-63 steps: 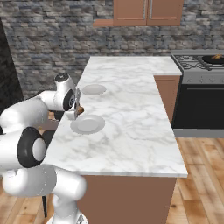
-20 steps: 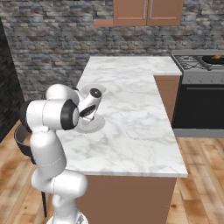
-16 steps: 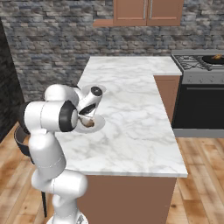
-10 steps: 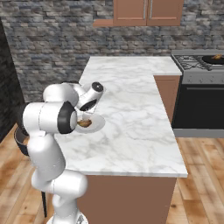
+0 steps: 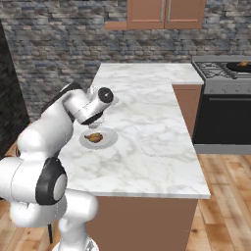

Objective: Take the chicken drumsticks from the pan and place one on each plate on the dining counter.

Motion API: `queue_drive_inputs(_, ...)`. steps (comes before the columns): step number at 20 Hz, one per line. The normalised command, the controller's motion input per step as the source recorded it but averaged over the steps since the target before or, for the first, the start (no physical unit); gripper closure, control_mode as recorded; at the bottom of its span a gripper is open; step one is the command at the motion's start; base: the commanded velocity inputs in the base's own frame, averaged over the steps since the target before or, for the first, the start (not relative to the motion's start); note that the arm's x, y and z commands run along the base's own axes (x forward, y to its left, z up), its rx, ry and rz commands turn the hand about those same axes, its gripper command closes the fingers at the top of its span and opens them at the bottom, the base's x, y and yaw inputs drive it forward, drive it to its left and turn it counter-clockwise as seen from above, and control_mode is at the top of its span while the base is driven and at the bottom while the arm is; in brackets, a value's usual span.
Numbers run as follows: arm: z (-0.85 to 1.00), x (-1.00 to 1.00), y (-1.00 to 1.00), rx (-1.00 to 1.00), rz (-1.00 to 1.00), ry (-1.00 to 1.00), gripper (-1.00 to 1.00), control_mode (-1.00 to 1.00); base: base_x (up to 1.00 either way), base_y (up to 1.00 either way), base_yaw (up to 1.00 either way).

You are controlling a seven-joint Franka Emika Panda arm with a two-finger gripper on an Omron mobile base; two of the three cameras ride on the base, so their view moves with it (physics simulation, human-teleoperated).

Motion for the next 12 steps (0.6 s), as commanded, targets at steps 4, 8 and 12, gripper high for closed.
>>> queue_drive_inputs(4, 0.45, -1.0, 0.0, -0.12, 0.03, -0.47, -1.0, -1.0, 0.0, 0.0, 0.0)
queue_drive_inputs(8, 0.01, -1.0, 0.0, -0.17, 0.0, -0.21, -1.0, -1.0, 0.0, 0.0, 0.0)
queue_drive_inputs(12, -0.02, -0.54, 0.0, -0.27, -0.01, 0.34, -1.0, -1.0, 0.0, 0.0, 0.0)
